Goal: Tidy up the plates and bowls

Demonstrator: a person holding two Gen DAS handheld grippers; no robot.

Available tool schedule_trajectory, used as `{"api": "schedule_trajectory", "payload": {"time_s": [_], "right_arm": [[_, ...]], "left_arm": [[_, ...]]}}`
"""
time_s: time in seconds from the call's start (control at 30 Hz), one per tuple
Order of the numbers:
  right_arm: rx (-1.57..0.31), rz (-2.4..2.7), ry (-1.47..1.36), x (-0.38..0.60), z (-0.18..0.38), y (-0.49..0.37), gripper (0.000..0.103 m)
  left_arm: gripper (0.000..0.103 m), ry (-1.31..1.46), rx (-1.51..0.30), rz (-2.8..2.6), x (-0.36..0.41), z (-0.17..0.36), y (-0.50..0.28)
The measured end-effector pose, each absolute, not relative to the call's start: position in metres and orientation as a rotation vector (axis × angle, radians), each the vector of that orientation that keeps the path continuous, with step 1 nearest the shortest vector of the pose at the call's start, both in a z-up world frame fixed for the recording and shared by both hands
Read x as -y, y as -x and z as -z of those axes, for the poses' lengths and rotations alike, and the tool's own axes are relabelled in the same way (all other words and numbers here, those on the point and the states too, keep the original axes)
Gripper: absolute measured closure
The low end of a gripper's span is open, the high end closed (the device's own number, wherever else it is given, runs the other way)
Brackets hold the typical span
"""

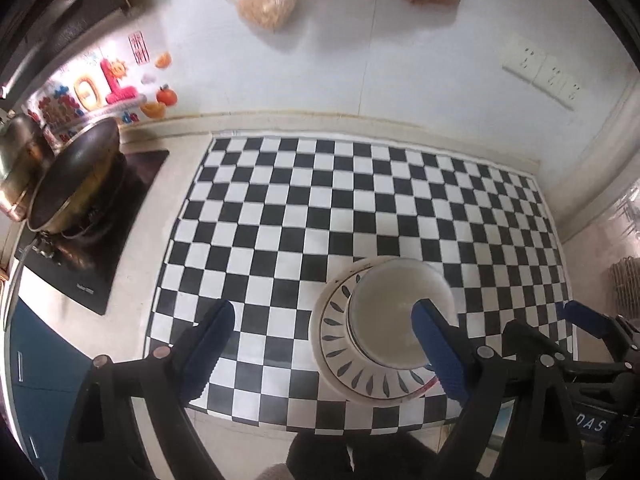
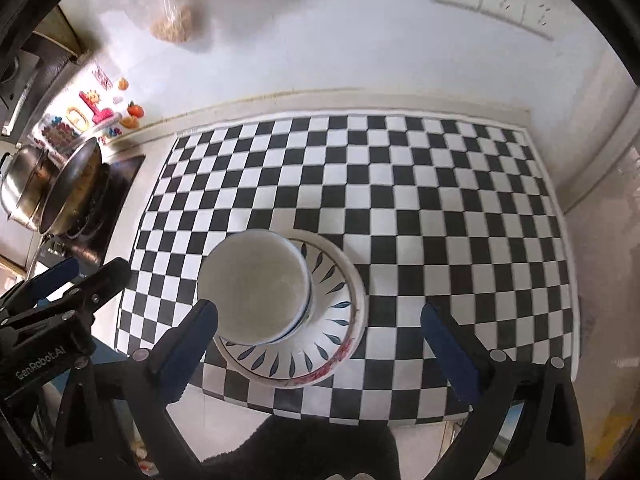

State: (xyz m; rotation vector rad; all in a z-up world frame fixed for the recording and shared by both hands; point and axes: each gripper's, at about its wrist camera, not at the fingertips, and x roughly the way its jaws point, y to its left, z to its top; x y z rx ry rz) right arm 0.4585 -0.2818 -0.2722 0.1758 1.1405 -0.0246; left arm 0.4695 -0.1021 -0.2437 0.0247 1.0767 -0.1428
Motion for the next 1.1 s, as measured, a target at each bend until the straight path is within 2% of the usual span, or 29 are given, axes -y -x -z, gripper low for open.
{"api": "schedule_trajectory", "payload": {"time_s": [0.33,0.53,0.6,0.7,1.1], "right_arm": [[-0.951,0.039,-0.158,0.295,0.189,-0.385,0.000],[-0.864,0.020,-0.134,0.293,0.144,-0.325,0.000],[-0.857,0.007,-0.133,0.291,0.134,-0.307,0.000],[-0.835,0.001,-0.117,0.285,0.121,-0.277,0.000],[-0.733,0.046,-0.102,0.261,0.079,-0.160,0.000]], "left_arm": [[0.012,-0.033,-0.885,0.074,0.103,0.176,-0.405],[0.012,-0.028,-0.838,0.049,0.101,0.141,-0.345],[0.012,-0.029,-0.832,0.041,0.101,0.135,-0.329],[0.001,-0.037,-0.807,0.029,0.099,0.124,-0.302],[0.001,-0.040,-0.707,0.032,0.073,0.089,-0.202]]}}
